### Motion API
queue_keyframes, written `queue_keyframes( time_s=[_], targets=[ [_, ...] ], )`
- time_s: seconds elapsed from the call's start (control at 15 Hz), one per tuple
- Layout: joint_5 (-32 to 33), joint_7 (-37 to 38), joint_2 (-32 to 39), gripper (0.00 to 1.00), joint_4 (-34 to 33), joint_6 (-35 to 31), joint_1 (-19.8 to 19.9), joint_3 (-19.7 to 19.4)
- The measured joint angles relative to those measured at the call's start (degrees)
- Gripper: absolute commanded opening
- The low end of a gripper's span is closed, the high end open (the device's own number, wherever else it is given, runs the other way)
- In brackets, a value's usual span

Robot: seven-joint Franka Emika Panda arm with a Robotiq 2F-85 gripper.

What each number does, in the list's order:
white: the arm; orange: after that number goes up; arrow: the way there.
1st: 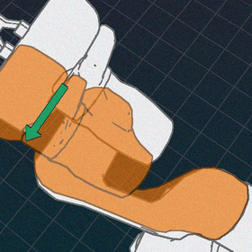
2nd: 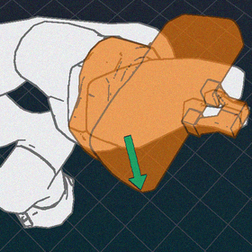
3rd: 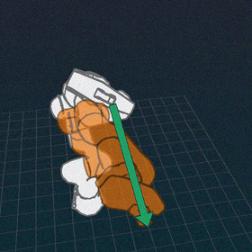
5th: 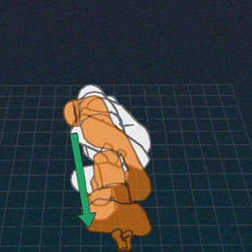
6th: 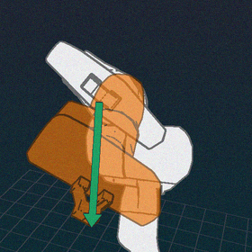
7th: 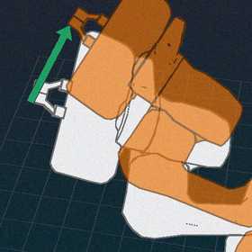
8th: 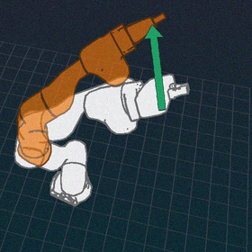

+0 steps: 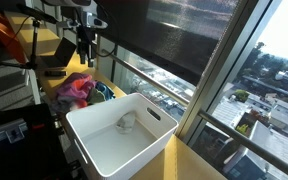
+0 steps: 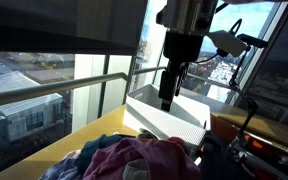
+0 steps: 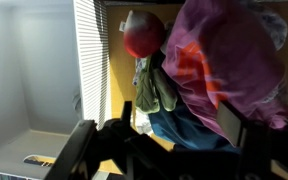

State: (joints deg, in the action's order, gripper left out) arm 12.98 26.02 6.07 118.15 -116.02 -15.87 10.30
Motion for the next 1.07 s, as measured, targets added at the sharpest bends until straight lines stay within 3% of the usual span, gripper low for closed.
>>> queue_keyframes(
  time_s=[0.6,1.07],
  targets=[
    [-5.04,-13.76,0.24,1.0,-5.97,0.19,9.86,-5.23],
    [-5.06,-18.12,8.54,1.0,-9.68,-5.64,15.37,-10.08]
  ],
)
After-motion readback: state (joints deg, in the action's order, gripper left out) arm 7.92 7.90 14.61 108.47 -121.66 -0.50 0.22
